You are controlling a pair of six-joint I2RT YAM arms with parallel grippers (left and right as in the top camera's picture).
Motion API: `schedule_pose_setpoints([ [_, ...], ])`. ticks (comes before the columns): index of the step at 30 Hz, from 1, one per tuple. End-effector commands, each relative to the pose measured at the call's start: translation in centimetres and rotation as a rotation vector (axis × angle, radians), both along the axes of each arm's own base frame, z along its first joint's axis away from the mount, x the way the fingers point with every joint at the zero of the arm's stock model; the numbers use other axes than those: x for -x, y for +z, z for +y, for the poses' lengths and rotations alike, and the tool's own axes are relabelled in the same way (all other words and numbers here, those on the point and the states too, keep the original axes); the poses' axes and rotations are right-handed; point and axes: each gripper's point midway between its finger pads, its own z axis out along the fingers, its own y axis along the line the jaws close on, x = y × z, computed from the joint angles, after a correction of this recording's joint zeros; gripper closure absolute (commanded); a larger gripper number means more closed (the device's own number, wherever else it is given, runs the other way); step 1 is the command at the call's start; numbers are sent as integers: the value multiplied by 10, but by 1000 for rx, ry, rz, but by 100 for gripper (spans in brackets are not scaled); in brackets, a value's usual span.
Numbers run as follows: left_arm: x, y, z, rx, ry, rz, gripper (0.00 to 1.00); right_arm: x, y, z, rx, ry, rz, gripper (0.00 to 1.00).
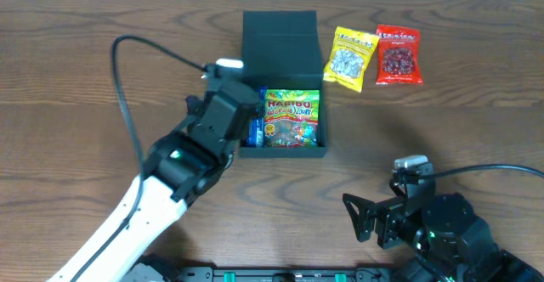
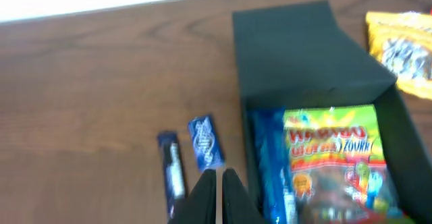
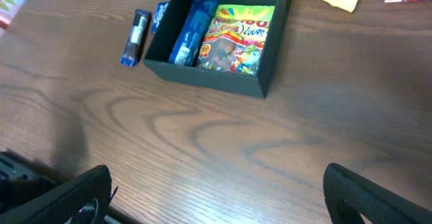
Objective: Pack container
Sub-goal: 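Release the blue bar in the box and withdraw the left gripper, then reach the right gripper to the red Hacks bag and grasp it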
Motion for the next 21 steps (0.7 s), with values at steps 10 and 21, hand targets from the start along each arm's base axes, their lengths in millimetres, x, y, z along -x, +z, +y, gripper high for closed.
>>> schedule_pose_setpoints([
  [10, 53, 9, 12, 202, 0, 123, 94, -1, 12, 9, -215, -136, 94, 1],
  [21, 91, 30, 38, 222, -7, 85, 77, -33, 23, 2, -194, -242, 0, 1],
])
